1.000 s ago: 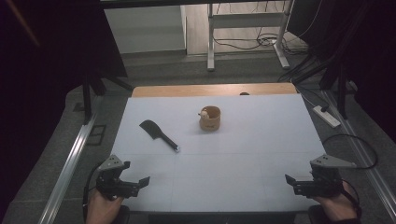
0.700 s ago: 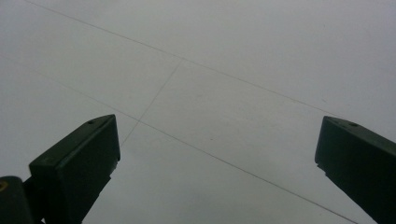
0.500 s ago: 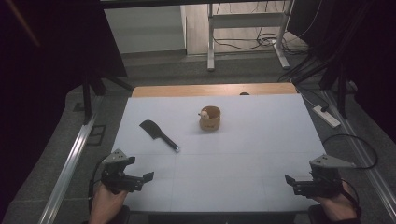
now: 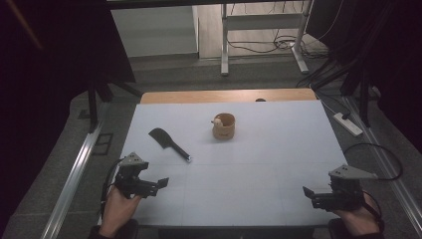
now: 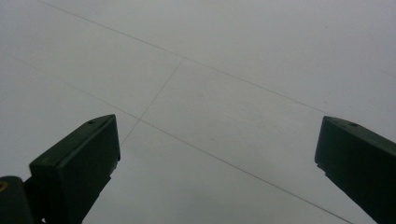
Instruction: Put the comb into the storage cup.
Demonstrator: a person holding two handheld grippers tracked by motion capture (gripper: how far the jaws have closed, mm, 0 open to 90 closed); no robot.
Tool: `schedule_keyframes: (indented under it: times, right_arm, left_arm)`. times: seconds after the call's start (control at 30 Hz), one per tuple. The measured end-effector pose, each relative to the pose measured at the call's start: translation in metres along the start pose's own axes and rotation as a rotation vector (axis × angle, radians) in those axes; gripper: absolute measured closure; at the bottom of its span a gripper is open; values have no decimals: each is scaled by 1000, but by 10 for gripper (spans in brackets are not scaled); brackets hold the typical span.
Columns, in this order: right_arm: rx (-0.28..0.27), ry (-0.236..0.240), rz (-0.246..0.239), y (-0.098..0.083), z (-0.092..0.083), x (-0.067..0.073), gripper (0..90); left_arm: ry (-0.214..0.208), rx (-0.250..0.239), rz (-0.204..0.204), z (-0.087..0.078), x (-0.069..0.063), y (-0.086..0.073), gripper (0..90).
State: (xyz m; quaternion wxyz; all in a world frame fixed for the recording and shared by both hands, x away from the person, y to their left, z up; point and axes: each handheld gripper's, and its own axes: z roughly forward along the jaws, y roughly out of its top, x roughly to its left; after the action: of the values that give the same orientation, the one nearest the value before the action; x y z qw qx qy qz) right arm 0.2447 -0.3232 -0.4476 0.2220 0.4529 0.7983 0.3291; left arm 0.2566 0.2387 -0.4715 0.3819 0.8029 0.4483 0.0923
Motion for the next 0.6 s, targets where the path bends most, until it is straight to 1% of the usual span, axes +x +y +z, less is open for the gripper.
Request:
schedule_keyframes:
  times: [0.23, 0.47, 0.6]
  right_arm:
    - [1, -3, -13, 0, 1, 1, 6]
    - [1, -3, -12, 0, 1, 1, 7]
    - [2, -4, -10, 0, 1, 1, 8]
  left_arm:
    - [13, 23, 13, 8, 2, 9, 0]
    - [14, 39, 13, 16, 6, 19, 0]
    - [6, 43, 10, 23, 8, 26, 0]
